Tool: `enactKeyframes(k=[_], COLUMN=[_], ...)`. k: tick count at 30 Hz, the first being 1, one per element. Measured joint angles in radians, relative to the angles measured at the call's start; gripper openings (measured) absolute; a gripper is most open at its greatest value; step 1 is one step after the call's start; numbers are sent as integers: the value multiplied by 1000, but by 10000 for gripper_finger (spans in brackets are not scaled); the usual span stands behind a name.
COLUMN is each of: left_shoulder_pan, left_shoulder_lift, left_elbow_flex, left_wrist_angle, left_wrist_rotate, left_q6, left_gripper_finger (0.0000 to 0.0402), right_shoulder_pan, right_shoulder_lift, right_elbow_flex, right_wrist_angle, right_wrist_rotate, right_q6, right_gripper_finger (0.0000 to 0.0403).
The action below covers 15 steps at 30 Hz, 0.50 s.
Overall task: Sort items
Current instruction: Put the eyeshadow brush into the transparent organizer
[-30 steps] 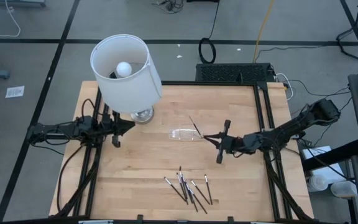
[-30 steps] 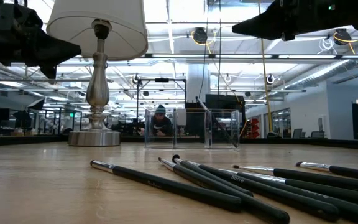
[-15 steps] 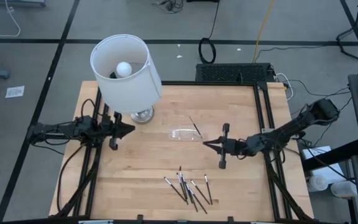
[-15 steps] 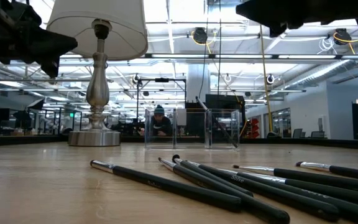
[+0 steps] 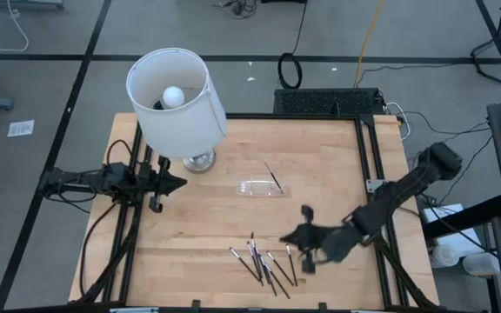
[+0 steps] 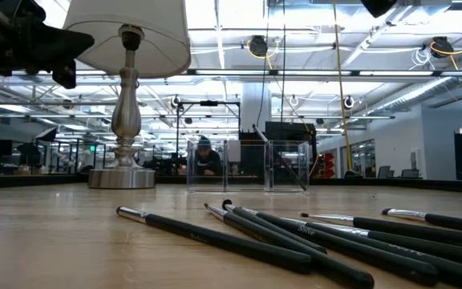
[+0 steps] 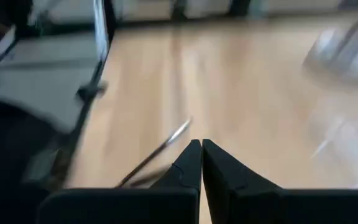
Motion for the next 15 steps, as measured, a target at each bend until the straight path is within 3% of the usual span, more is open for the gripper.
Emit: enactKeyframes(k=[4, 6, 11, 15], left_shoulder_pan=[0, 0, 1, 1], left_shoulder_lift=[0, 0, 0, 0], left_elbow_flex=[0, 0, 0, 0], left_wrist_angle=[-1, 8, 29, 38], left_wrist_rotate=[-1, -8, -11, -15], left_q6=[4, 4, 3, 14], left_gripper_finger=[28, 24, 5, 13], right_shoulder_pan=[8, 1, -41, -57], right_shoulder_lift=[193, 259, 326, 339], right_elbow_flex=[201, 254, 268, 268], right_wrist_angle=[-387, -486, -507, -477], right_wrist_rotate=[-90, -105, -237, -344], right_q6=[315, 428, 559, 602], right_gripper_finger=[0, 0, 0, 3])
